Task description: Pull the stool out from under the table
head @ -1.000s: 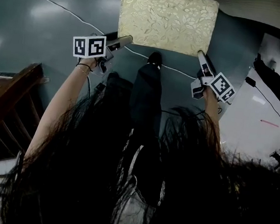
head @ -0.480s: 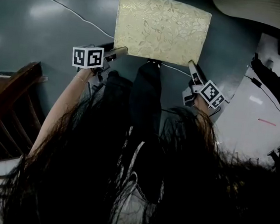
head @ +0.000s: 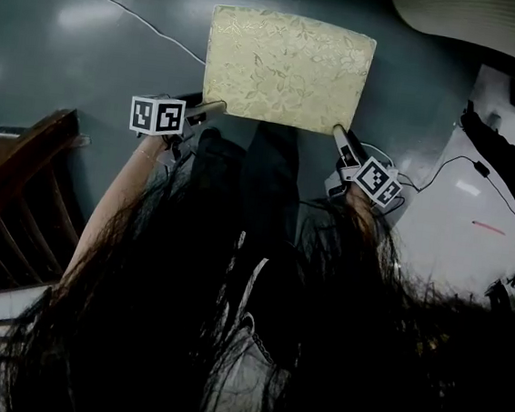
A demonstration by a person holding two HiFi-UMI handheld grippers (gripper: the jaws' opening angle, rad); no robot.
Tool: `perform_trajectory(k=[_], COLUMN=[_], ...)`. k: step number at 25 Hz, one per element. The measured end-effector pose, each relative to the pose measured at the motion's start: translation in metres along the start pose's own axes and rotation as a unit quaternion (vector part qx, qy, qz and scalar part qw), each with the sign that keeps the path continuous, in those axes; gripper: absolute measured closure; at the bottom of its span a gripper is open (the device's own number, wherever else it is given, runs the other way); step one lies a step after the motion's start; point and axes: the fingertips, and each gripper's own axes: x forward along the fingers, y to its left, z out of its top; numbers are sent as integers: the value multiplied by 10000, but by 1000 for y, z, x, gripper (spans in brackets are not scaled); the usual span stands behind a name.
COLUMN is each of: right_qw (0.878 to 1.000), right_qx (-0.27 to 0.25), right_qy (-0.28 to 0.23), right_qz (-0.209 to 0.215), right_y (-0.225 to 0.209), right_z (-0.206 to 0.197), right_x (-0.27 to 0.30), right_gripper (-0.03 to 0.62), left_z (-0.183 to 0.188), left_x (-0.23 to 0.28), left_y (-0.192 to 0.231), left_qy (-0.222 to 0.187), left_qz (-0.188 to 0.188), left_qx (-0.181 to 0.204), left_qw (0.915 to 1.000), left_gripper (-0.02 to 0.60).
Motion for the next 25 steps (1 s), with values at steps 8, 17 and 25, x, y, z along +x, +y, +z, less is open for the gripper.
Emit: perform_trajectory(k=[8, 17, 25], right_qw=[9964, 9881, 9857], right_qx=[-744, -1407, -1468], right_qy=[350, 618, 547], right_qz=[-188, 118, 621], right_y=[24, 117, 229], right_z=[21, 49, 51], right_x=[-15, -16, -40], right_gripper=[333, 333, 333], left_z=[8, 52, 91], left_x=[-19, -72, -125], left_y=[-11, -80, -176], left_qy=[143, -326, -979], left_qz=[545, 180, -432], left_qx=[135, 823, 777], left_qw=[9983, 9959, 9912], left_gripper=[255, 269, 301])
